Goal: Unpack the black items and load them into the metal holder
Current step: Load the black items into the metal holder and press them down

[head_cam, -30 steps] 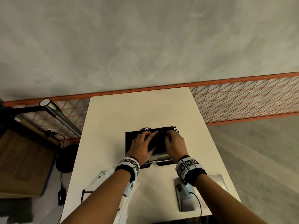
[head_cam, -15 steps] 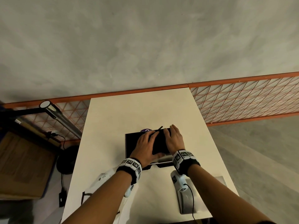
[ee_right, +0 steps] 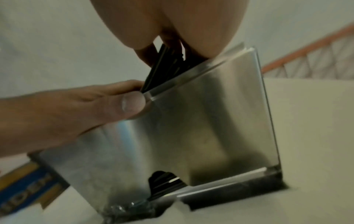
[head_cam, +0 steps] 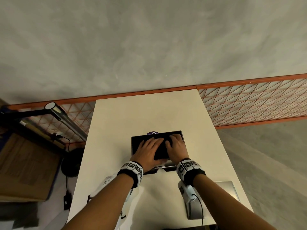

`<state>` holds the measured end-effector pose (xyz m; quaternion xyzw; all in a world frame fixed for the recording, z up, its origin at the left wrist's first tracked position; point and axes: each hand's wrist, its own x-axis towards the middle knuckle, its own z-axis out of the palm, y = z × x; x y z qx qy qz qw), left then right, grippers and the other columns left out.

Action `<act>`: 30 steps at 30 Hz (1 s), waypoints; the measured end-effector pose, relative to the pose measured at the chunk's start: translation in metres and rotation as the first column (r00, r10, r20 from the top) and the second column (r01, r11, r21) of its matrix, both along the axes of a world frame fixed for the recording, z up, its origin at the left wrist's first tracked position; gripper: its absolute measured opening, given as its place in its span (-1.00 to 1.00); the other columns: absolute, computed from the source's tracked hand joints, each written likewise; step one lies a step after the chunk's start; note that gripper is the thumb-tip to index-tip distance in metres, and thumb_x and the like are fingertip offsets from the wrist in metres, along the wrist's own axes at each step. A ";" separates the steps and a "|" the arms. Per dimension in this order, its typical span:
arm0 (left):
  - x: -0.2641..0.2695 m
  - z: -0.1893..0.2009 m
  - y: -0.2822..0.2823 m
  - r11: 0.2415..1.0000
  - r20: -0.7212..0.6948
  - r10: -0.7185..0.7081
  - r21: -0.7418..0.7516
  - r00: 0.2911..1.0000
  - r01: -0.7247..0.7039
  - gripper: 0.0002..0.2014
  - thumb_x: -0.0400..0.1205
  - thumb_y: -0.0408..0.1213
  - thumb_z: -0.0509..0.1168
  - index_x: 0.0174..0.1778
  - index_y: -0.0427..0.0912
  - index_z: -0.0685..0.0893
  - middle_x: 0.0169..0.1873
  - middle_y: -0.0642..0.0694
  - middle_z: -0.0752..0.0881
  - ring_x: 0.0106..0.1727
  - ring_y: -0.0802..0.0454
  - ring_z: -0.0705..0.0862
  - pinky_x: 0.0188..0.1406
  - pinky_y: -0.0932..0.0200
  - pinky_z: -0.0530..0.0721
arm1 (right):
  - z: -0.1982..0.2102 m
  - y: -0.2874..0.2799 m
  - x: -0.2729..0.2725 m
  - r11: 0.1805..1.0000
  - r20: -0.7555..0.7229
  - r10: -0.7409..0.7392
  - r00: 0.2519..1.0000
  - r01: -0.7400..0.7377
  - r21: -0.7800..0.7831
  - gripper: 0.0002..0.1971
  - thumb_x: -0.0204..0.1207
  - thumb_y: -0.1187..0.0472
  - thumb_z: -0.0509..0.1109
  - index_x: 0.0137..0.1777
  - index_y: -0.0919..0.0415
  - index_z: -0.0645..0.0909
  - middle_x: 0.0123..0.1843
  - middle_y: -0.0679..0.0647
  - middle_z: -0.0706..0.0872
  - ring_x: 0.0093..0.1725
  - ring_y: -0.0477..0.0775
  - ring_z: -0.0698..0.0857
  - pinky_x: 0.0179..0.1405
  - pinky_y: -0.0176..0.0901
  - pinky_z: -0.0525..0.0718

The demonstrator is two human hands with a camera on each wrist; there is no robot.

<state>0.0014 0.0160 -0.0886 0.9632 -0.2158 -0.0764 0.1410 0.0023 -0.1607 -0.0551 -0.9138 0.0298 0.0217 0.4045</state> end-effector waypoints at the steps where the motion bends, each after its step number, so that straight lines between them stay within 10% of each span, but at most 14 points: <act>1: -0.001 0.002 0.000 1.000 0.004 -0.024 0.007 1.000 0.024 -0.11 0.60 0.47 0.14 0.78 0.12 0.10 0.75 0.16 0.19 0.77 0.07 0.07 0.74 -0.26 0.09 | -0.002 -0.001 -0.001 0.999 0.031 0.026 0.999 -0.024 -0.041 -0.65 0.66 0.22 0.28 0.38 0.39 0.55 0.39 0.23 0.54 0.31 0.27 0.61 0.36 -0.02 0.53; 8: -0.014 0.009 -0.002 0.995 0.029 -0.089 -0.029 0.996 0.090 -0.29 0.67 0.33 0.19 0.67 0.02 0.32 0.62 0.10 0.43 0.71 0.10 0.20 0.74 -0.13 0.13 | 0.004 0.002 -0.001 0.918 0.331 0.273 0.903 -0.141 -0.371 -0.77 0.60 0.19 0.27 0.15 0.26 0.65 0.19 0.16 0.65 0.16 0.22 0.62 0.29 0.12 0.58; 14: -0.021 0.002 -0.001 0.989 0.062 0.066 -0.136 0.996 -0.057 0.04 0.44 0.46 0.35 0.72 -0.06 0.20 0.64 -0.01 0.29 0.66 -0.05 0.29 0.71 -0.09 0.27 | -0.007 -0.003 -0.017 0.783 0.160 0.392 0.906 -0.237 -0.575 -0.67 0.67 0.03 0.09 0.12 0.14 0.64 0.22 0.12 0.65 0.26 0.24 0.60 0.27 0.18 0.56; 21: -0.024 -0.004 -0.006 0.996 0.049 0.075 0.051 0.996 -0.077 0.22 0.38 0.60 0.15 0.80 -0.13 -0.01 0.78 -0.06 0.06 0.79 -0.01 0.00 0.77 -0.24 0.03 | -0.005 -0.011 -0.036 0.544 -0.086 0.518 0.851 -0.405 -0.735 -0.46 0.20 -0.09 0.62 0.11 0.09 0.56 0.16 0.07 0.55 0.10 0.25 0.48 -0.06 0.22 0.51; 30: -0.034 -0.006 -0.009 0.993 0.040 0.062 0.101 0.997 -0.066 0.02 0.41 0.44 0.26 0.73 0.01 0.14 0.53 0.03 0.39 0.55 -0.04 0.40 0.69 -0.17 0.22 | 0.016 -0.004 -0.032 0.582 0.091 0.534 0.840 -0.288 -0.760 -0.80 0.40 0.03 0.52 -0.14 0.13 0.63 -0.05 0.09 0.59 -0.07 0.22 0.60 -0.11 0.22 0.60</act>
